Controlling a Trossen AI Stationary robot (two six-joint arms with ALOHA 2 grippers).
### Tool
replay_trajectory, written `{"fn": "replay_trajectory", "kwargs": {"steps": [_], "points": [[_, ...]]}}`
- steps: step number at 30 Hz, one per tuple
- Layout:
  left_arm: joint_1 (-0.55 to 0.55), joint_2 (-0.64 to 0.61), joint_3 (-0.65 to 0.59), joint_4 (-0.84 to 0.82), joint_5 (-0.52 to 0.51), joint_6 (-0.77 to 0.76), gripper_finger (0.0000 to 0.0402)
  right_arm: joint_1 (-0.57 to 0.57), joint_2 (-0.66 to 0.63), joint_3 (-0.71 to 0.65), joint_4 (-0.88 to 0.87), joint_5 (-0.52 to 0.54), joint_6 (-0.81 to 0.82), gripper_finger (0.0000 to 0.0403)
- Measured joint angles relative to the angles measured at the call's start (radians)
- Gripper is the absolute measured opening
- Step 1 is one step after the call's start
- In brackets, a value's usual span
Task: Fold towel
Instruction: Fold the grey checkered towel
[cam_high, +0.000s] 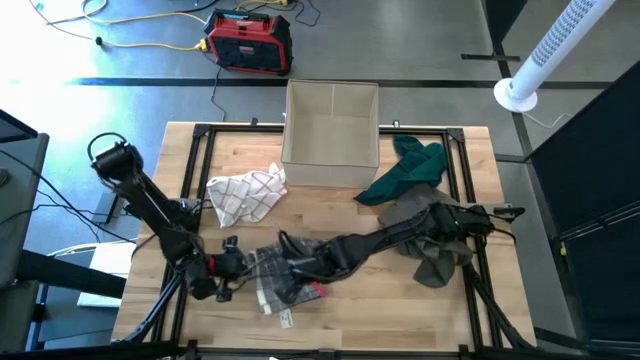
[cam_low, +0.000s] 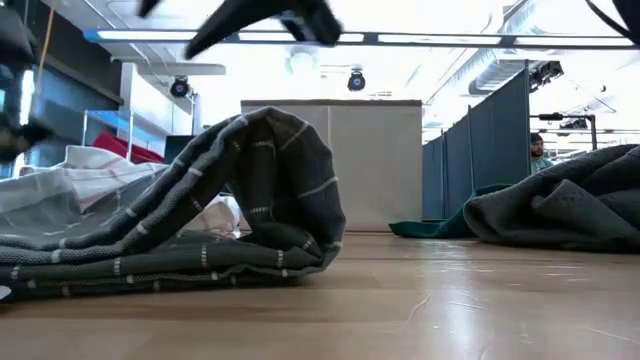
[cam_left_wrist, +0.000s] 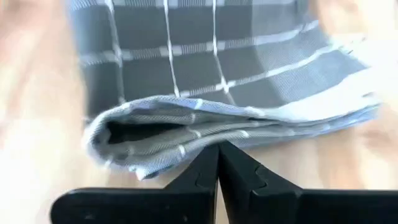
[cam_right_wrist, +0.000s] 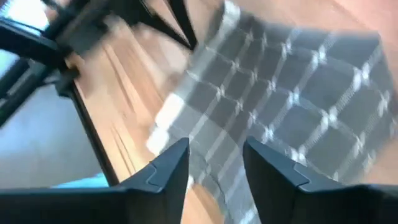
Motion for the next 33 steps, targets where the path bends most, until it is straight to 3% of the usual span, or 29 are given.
{"fn": "replay_trajectory", "kwargs": {"steps": [3, 9, 17, 27, 33], "points": [[-0.052, -0.061, 0.043, -0.101, -0.095, -0.027, 0.0, 0.024, 0.0, -0.001, -0.049, 0.025, -0.004, 0.0092], [-0.077, -0.075, 0.021, -0.076, -0.305, 0.057, 0.0, 0.043, 0.004, -0.047, -0.017, 0.123, -0.088, 0.0007], [0.04, -0.005, -0.09, 0.098, -0.193, 0.114, 0.0, -0.019, 0.008, -0.274, 0.247, -0.024, -0.113, 0.0], [0.05, 0.116, -0.192, 0.2, -0.15, 0.003, 0.0, 0.0, 0.005, -0.401, 0.296, 0.025, -0.037, 0.0], [0.046, 0.138, -0.204, 0.26, -0.146, 0.018, 0.0, 0.01, -0.006, -0.522, 0.397, 0.021, 0.02, 0.0]]}}
